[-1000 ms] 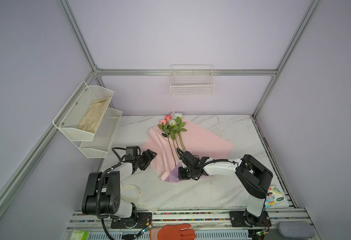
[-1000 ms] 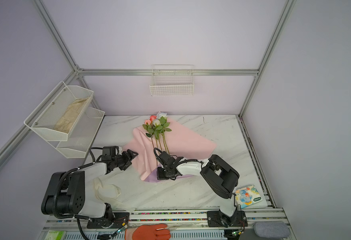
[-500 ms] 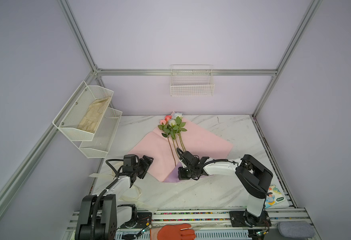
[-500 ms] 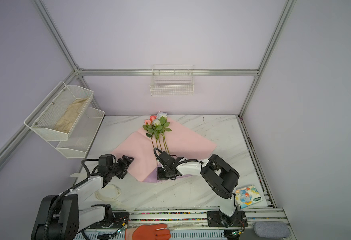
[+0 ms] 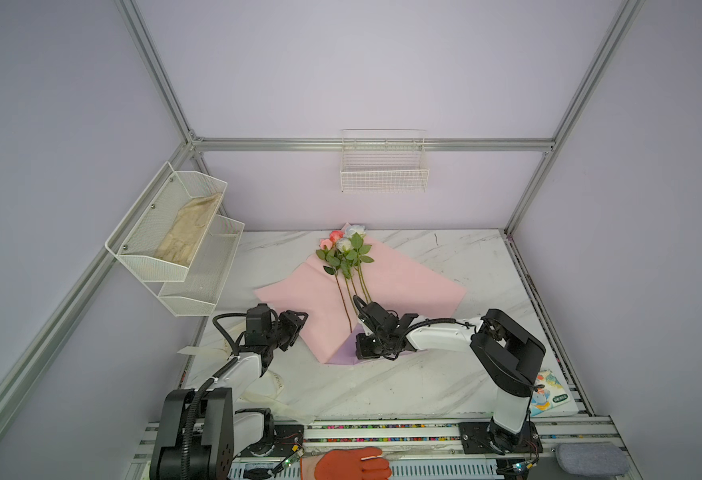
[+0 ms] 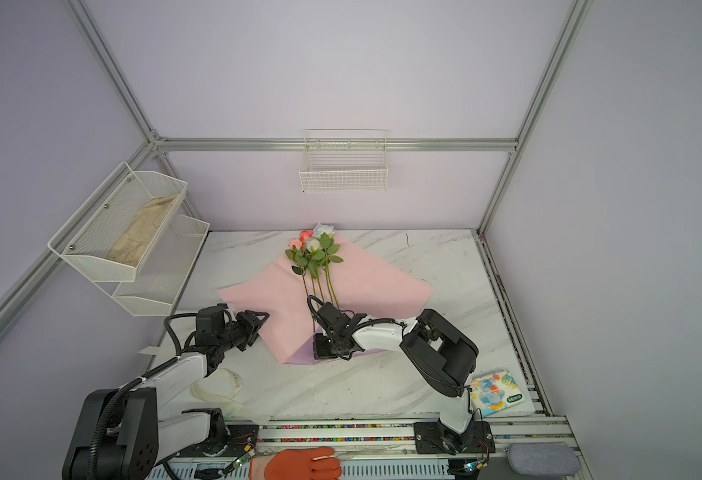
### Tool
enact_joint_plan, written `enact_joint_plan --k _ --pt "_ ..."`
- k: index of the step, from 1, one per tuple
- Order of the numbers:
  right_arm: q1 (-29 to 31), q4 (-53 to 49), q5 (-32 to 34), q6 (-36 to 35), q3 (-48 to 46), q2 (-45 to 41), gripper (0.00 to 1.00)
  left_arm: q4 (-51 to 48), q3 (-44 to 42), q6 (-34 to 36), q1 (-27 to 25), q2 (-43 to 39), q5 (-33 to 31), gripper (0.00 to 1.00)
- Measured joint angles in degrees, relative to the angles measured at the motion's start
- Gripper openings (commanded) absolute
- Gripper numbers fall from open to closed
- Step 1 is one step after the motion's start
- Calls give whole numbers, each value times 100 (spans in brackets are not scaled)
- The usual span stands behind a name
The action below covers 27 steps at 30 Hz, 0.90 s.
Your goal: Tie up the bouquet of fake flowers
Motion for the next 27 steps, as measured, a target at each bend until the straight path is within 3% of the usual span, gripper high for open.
enact_joint_plan --k 8,14,27 --pt "0 85 -15 79 -9 20 7 -551 474 518 -291 181 138 13" --pt "0 90 -9 127 -15 20 8 -1296 1287 1167 -857 219 -258 3" --pt "-2 286 -13 212 -122 15 8 -2391 2782 2048 -1878 1161 -769 3"
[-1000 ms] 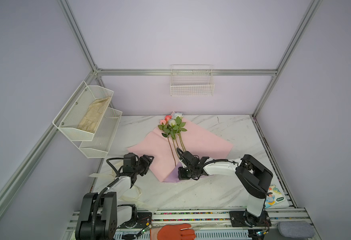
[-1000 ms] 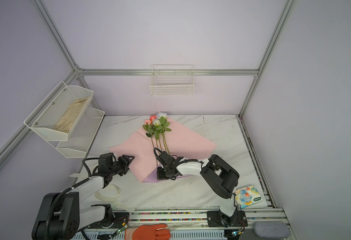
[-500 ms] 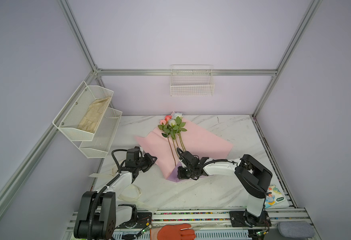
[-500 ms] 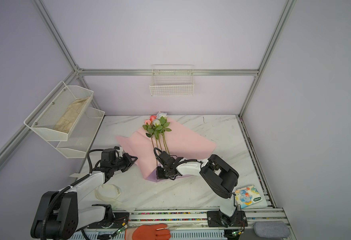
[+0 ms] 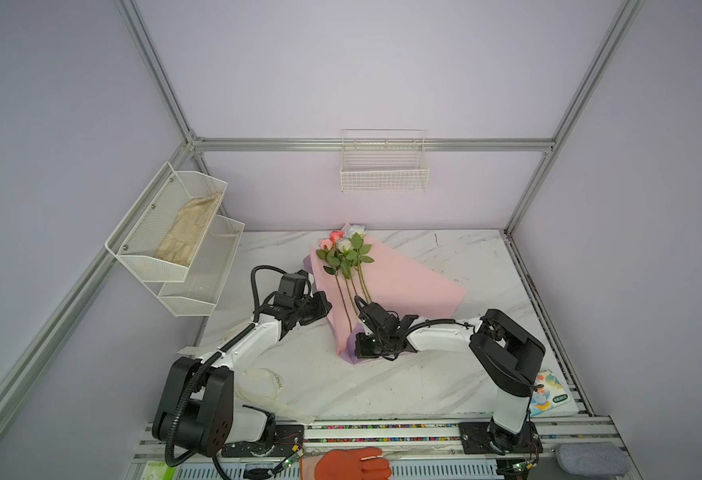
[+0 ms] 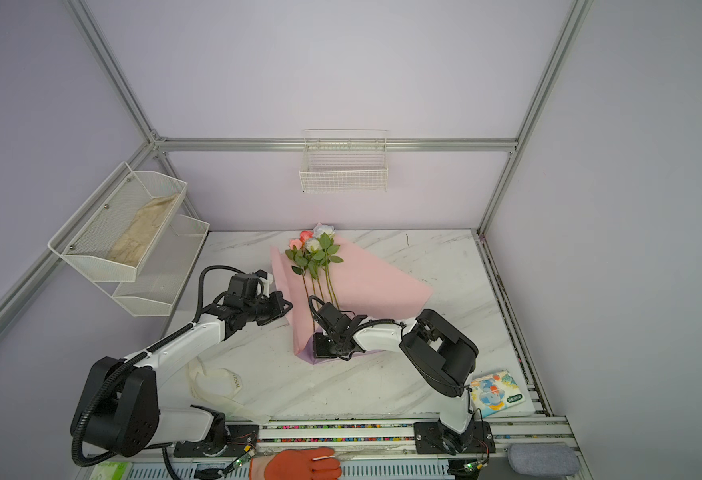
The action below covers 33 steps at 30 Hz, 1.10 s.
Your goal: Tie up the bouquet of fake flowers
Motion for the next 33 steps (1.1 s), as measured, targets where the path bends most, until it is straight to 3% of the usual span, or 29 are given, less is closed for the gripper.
enact_joint_plan --k 6,16,22,33 --pt "2 149 -17 44 -57 0 8 -92 621 57 -387 662 -48 3" --pt "-2 380 -68 149 -221 -79 10 -133 903 52 -632 1154 -105 3" --pt "-111 450 -55 345 -691 -669 19 -144 903 52 -662 1165 -131 3" --pt "-256 809 149 780 -1226 -1943 48 -157 1064 48 -697 1397 -151 4"
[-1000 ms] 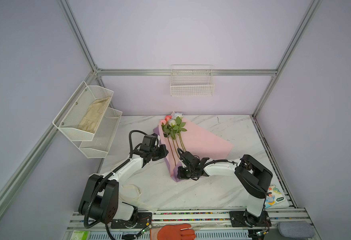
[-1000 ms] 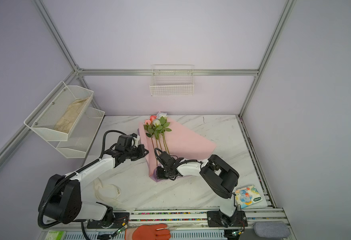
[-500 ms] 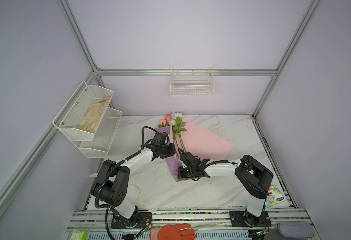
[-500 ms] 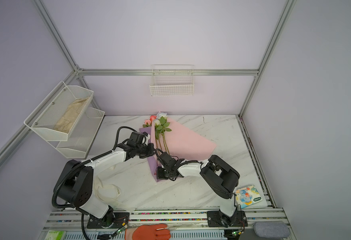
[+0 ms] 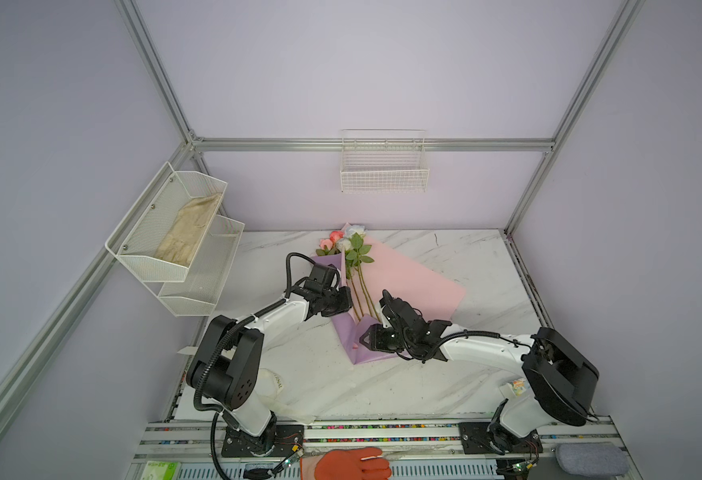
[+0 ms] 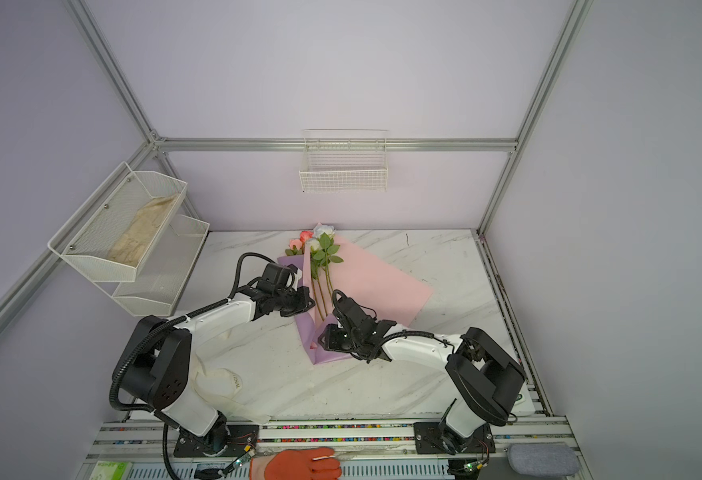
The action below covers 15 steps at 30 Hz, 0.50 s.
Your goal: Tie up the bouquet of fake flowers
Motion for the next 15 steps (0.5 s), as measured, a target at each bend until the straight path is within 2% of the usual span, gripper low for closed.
enact_joint_plan --k 3,9,13,15 --pt "0 146 57 164 -111 -229 56 0 109 2 -42 85 0 4" --pt "0 424 -35 291 109 81 60 7 234 0 -101 140 7 4" --pt "0 334 184 286 341 540 58 7 236 0 -120 146 20 4" --pt "0 299 221 238 413 702 48 7 236 0 -122 155 33 4"
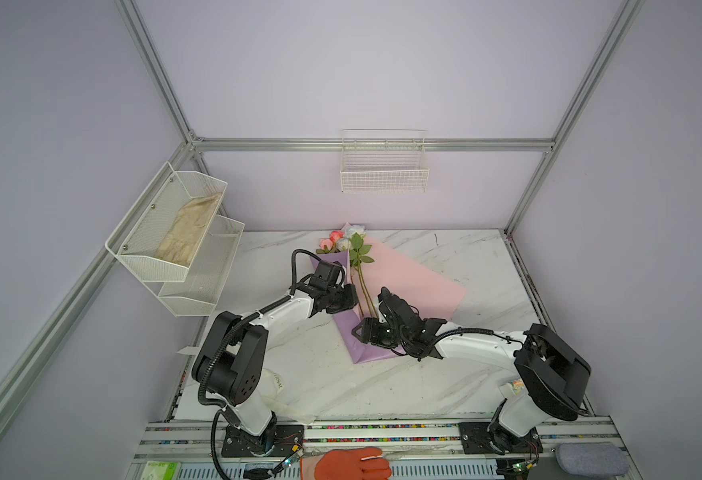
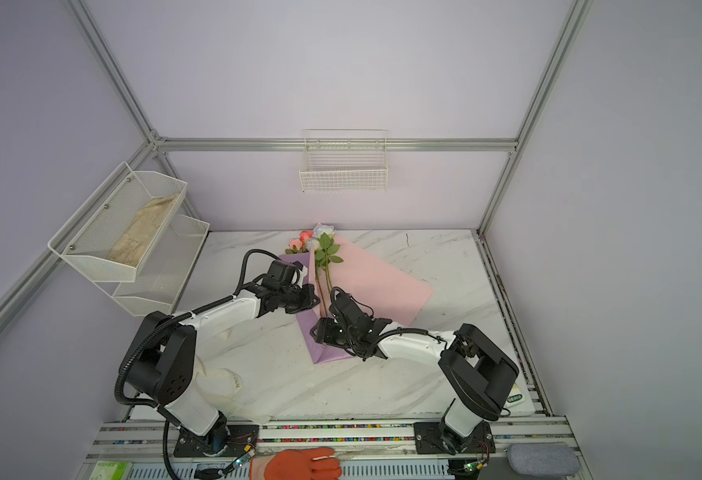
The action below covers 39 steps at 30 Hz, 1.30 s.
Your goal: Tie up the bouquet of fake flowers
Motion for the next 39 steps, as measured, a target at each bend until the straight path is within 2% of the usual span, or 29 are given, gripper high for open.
enact_joint_plan --k 3,7,10,13,15,16,19,21,26,30,35,39 --pt "-2 -15 42 -39 74 162 30 0 0 0 -9 28 22 4" --pt "-7 -20 33 -79 94 201 12 0 0 2 -35 72 66 5" --pt "-9 85 17 -61 37 199 6 -9 4 2 -52 76 85 7" --pt "-11 234 4 -9 -164 195 5 -136 96 33 -61 79 151 20" --pt "-20 302 -15 39 -321 192 5 -201 179 55 -61 76 173 34" --pt "-37 330 -20 61 -398 192 5 -240 221 72 -66 74 177 36" --pt "-70 409 -42 85 -579 192 6 -348 251 136 -66 4 170 55" --pt "-96 490 -61 101 -664 190 6 -463 251 175 -66 -96 160 59" --pt "-140 627 -72 107 -837 90 7 -570 229 203 -66 -632 50 55" --pt "-175 662 -63 127 -973 -85 7 -376 -26 140 -66 -1008 37 42" --pt "-197 656 -44 192 -1082 -236 6 -92 -420 -2 -66 -809 280 32" --pt "-197 590 -4 205 -1132 -236 6 125 -570 -55 -66 -479 459 30"
